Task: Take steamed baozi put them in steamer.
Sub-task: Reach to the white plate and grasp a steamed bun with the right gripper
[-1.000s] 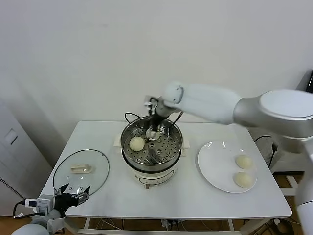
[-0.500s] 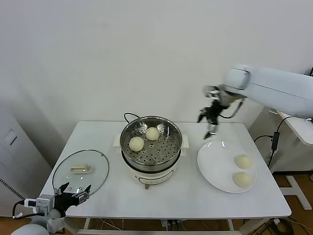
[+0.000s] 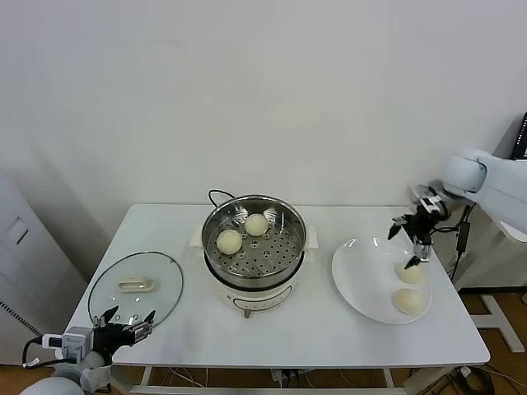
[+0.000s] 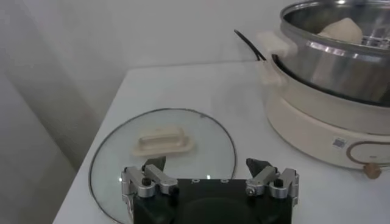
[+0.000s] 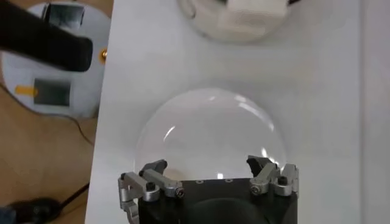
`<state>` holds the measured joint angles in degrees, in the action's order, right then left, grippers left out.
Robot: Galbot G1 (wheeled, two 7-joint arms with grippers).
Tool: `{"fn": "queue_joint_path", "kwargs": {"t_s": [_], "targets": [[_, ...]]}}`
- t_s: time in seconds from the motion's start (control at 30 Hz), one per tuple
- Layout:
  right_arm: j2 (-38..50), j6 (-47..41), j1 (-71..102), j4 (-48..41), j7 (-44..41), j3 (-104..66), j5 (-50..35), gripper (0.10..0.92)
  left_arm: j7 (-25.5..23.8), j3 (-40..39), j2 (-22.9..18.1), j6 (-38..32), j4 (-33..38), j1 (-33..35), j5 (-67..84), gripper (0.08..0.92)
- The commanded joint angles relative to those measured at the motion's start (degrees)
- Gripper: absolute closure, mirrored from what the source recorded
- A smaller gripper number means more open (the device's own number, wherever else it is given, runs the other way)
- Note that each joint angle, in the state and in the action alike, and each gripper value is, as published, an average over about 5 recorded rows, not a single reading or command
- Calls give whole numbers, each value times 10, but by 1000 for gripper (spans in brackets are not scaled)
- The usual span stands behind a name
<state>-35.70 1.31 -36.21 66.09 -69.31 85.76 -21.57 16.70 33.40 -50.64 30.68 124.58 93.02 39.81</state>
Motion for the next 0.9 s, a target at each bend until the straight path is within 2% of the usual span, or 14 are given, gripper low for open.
{"fn": "queue_joint_path", "kwargs": {"t_s": [0.03, 0.9], "targets": [[43, 40, 138, -18, 3, -104, 96, 203, 1, 0, 2, 1, 2, 0, -1, 177], [12, 39, 279, -72, 51, -213, 154, 203, 3, -6, 3, 3, 8, 1, -3, 177]]}}
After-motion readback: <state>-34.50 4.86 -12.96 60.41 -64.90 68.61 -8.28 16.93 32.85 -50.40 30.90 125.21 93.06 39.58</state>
